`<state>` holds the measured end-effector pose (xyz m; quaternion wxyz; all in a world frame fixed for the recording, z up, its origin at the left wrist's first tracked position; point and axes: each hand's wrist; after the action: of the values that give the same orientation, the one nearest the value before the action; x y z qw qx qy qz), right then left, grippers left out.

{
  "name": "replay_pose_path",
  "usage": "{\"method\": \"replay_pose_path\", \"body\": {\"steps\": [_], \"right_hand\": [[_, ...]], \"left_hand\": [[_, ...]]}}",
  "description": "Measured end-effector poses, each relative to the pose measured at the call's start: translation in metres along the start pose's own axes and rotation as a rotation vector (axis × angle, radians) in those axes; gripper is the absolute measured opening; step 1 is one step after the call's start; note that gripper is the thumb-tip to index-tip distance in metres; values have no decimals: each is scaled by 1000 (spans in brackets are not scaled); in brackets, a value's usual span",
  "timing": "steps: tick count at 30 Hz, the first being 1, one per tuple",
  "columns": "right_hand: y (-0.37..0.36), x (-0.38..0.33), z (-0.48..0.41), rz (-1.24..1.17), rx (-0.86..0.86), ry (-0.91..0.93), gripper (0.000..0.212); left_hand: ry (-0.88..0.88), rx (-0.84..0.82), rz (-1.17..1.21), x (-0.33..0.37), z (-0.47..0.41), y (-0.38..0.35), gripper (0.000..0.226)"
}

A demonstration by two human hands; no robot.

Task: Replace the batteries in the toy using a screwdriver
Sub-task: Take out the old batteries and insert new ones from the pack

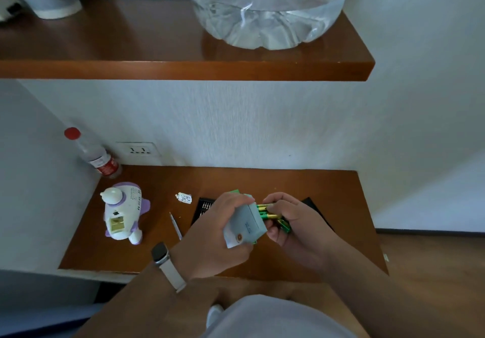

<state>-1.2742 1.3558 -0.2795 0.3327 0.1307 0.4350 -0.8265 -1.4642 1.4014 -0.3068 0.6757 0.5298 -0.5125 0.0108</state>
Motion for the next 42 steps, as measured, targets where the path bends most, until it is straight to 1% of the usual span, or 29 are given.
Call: {"method": "replay_pose_path", "body": {"steps": [3,4,7,11,15,19,21,24,27,30,32,35,38,40,42], "right_hand": [[3,2,0,-56,-8,-49,19],[4,3,0,-60,-19,-56,17],[5,6,-1,-21,-60,-55,11],[4,8,-2,14,-57,-64,14],[7,10,-4,-39,-63,-94,12],[12,11,-5,-3,-30,-84,9],[13,12,-5,52,-24,-78,10],[12,11,-5,108,-92,-52,14],[9,9,-4,155,-183,-49,23],[8,7,-5,181,-213,-63,16],[8,6,-6,214,-223,-65,11],[9,4,-8,301,-240,-61,11],[11,1,-11,344,-229,-57,8],[12,-3,-10,364,-228,-67,7],[14,-10,-11,398,-236,-82,6]], "left_hand": [[-17,-15,-12,3,-3,3,70],[-26,-22,-19,4,-4,4,72],[-43,-35,-36,5,-6,3,75],[-22,-15,-38,5,-7,4,71],[66,92,-44,6,-7,9,70],[183,251,81,10,-13,9,70],[253,282,145,12,-17,9,69],[330,288,71,15,-23,6,59],[462,292,153,19,-29,0,40],[522,309,186,24,-30,-5,28],[533,323,180,26,-30,-7,24],[539,321,183,28,-29,-9,21],[546,318,243,27,-31,-2,7],[559,276,295,22,-35,9,19],[576,154,314,18,-42,27,29]]}}
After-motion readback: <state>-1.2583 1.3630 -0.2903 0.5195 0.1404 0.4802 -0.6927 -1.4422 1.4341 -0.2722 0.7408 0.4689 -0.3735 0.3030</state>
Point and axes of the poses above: each hand's wrist, its own z-axis away from the middle knuckle, its own y-axis out of the back of the hand, x = y × z, and after that the axes turned 9 degrees about -z, right-handed
